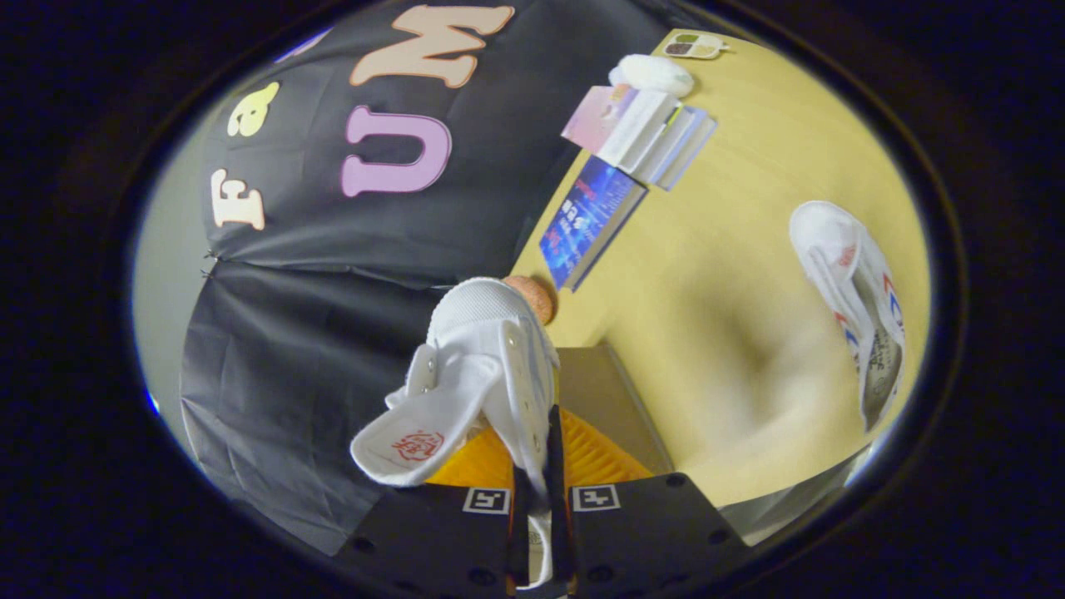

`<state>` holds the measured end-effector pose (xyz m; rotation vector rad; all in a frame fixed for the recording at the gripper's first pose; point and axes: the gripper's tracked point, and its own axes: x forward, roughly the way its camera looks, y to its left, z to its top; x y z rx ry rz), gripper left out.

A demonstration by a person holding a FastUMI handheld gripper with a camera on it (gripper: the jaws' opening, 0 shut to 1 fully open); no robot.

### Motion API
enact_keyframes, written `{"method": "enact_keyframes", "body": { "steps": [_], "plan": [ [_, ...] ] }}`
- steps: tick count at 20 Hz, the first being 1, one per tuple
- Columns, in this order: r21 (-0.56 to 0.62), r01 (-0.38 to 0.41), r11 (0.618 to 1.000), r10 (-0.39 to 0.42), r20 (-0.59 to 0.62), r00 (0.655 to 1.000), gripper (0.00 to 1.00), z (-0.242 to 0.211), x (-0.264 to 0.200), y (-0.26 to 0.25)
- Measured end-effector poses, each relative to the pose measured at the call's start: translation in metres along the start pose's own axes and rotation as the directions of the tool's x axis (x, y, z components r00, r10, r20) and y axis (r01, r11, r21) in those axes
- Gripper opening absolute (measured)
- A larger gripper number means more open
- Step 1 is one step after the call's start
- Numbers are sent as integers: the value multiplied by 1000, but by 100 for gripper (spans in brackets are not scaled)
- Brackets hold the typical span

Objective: Open the storage box then place both shoes into the box .Put the left shoe in first, then the right shoe, with the right side of both shoes facing outward in a uniform manner.

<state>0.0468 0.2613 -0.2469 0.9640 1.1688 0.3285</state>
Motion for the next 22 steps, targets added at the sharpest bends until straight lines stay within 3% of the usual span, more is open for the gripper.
{"method": "enact_keyframes", "body": {
  "steps": [4, 9, 12, 17, 22],
  "plan": [
    [-36, -27, 999, 25, -66, 997, 13, -29, 28, 45],
    [-55, 10, 998, -18, -147, 989, 13, -77, 84, 68],
    [-80, 64, 995, -77, -169, 983, 13, -104, 121, 64],
    [-165, 218, 962, -245, -165, 955, 13, -135, 165, 23],
    [-199, 279, 939, -307, -128, 943, 13, -144, 185, 9]
  ]
}}
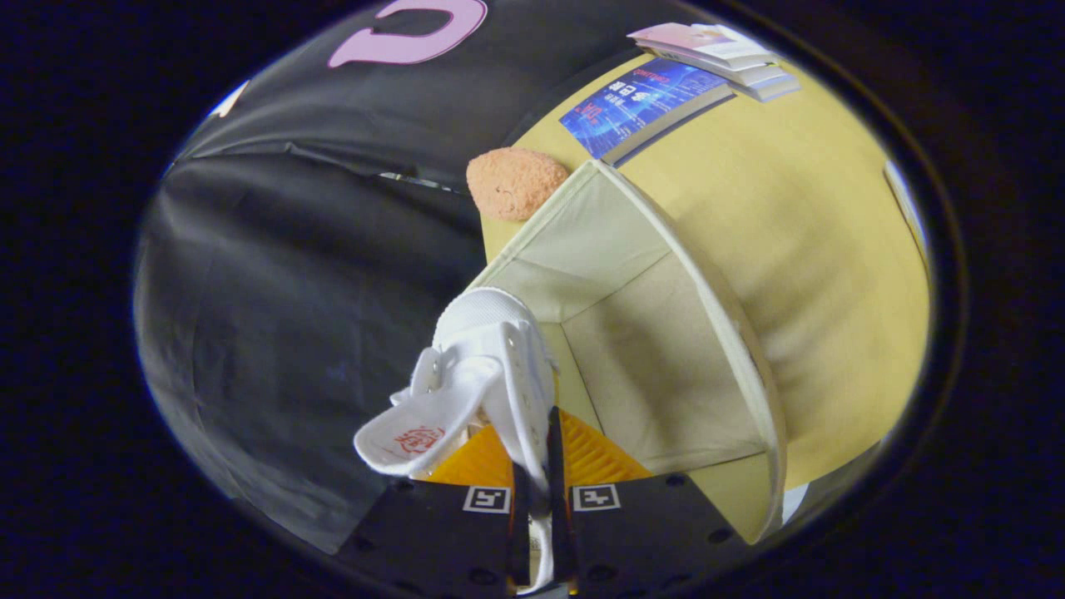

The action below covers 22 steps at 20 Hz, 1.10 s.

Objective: Open the storage box then place both shoes into the box .Put the left shoe in first, then the right shoe, with the right side of both shoes facing outward in a uniform manner.

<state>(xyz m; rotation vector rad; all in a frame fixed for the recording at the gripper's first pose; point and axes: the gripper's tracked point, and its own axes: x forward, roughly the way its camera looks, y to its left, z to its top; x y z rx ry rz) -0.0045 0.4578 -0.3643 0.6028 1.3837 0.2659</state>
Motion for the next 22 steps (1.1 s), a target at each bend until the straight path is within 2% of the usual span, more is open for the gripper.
{"method": "enact_keyframes", "body": {
  "steps": [5, 6, 7, 10, 12, 17, 22],
  "plan": [
    [-22, 47, 999, -46, 27, 999, 13, 2, 11, -6],
    [-26, 19, 999, -19, 21, 1000, 13, -3, 10, 1],
    [-38, 5, 999, -5, 19, 1000, 27, -5, 13, 3],
    [-38, -131, 991, 132, 14, 991, 70, 4, -16, 35],
    [-78, -159, 984, 163, 49, 985, 99, 16, -31, 46],
    [-107, -224, 969, 235, 112, 965, 99, 48, -84, 49],
    [-192, -206, 960, 240, 174, 955, 99, 79, -139, 21]
  ]
}}
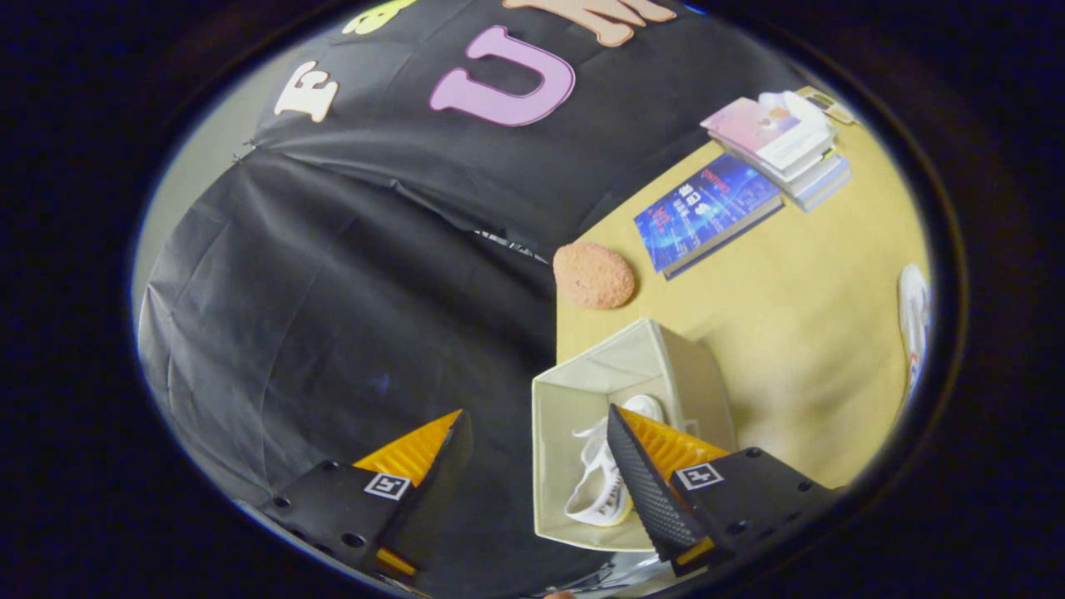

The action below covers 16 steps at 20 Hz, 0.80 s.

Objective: Open the storage box then place both shoes into the box .Put the left shoe in first, then the right shoe, with the right side of both shoes facing outward in a uniform manner.

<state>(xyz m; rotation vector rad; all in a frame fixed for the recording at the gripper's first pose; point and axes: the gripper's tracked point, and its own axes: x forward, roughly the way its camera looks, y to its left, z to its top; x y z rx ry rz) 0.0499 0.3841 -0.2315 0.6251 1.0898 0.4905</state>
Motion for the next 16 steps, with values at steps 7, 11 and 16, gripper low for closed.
{"method": "enact_keyframes", "body": {
  "steps": [7, 11, 16],
  "plan": [
    [-194, 100, 976, -92, 48, 995, 99, 20, -82, -63],
    [-289, 221, 932, -212, 60, 975, 100, 22, -127, -128],
    [-317, 353, 881, -353, 57, 934, 100, 13, -173, -209]
  ]
}}
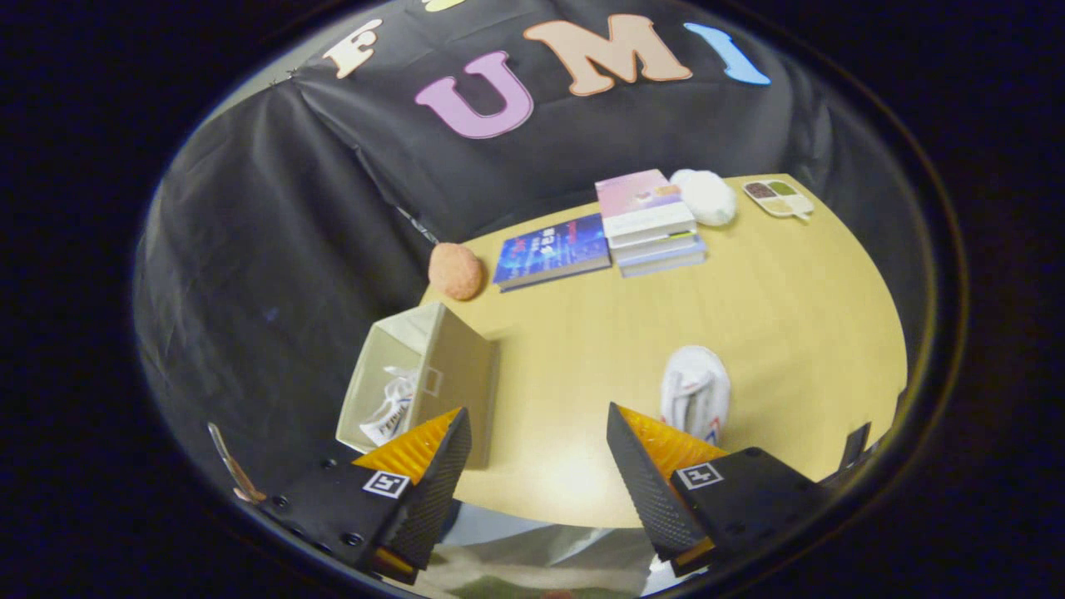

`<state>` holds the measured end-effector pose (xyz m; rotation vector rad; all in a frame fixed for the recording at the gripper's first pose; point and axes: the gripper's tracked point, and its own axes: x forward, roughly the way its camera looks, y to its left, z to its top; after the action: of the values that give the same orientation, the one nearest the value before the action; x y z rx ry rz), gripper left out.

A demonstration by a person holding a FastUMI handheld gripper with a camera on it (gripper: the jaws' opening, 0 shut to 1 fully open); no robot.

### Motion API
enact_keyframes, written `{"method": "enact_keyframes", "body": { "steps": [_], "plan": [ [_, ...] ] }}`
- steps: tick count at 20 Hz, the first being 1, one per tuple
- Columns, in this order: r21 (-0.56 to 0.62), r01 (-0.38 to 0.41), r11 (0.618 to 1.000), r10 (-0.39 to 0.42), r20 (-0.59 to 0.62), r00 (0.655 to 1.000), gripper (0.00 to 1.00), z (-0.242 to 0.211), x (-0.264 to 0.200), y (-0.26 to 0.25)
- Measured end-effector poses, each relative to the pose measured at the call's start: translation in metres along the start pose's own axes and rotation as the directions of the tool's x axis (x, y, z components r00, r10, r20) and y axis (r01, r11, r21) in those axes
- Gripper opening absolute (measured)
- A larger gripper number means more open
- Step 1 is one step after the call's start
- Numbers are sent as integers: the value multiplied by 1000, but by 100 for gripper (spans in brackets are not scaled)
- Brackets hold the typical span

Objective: Open the storage box then place both shoes into the box .Put the left shoe in first, then the right shoe, with the right side of both shoes facing outward in a uniform manner.

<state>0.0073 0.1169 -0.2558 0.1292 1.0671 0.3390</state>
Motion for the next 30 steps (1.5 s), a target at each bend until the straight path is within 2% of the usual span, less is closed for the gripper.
{"method": "enact_keyframes", "body": {
  "steps": [7, 13, 20, 25, 29, 30],
  "plan": [
    [-25, 172, 985, -173, -50, 984, 100, -39, -19, -107],
    [-16, 202, 979, -202, -128, 971, 100, -74, 16, -144],
    [-158, 257, 953, -285, -193, 939, 100, -100, 71, -167],
    [-116, 350, 929, -363, -115, 925, 86, -75, 89, -188],
    [-81, 420, 904, -426, -92, 900, 75, -63, 104, -204],
    [-65, 415, 908, -419, -90, 903, 72, -62, 109, -203]
  ]
}}
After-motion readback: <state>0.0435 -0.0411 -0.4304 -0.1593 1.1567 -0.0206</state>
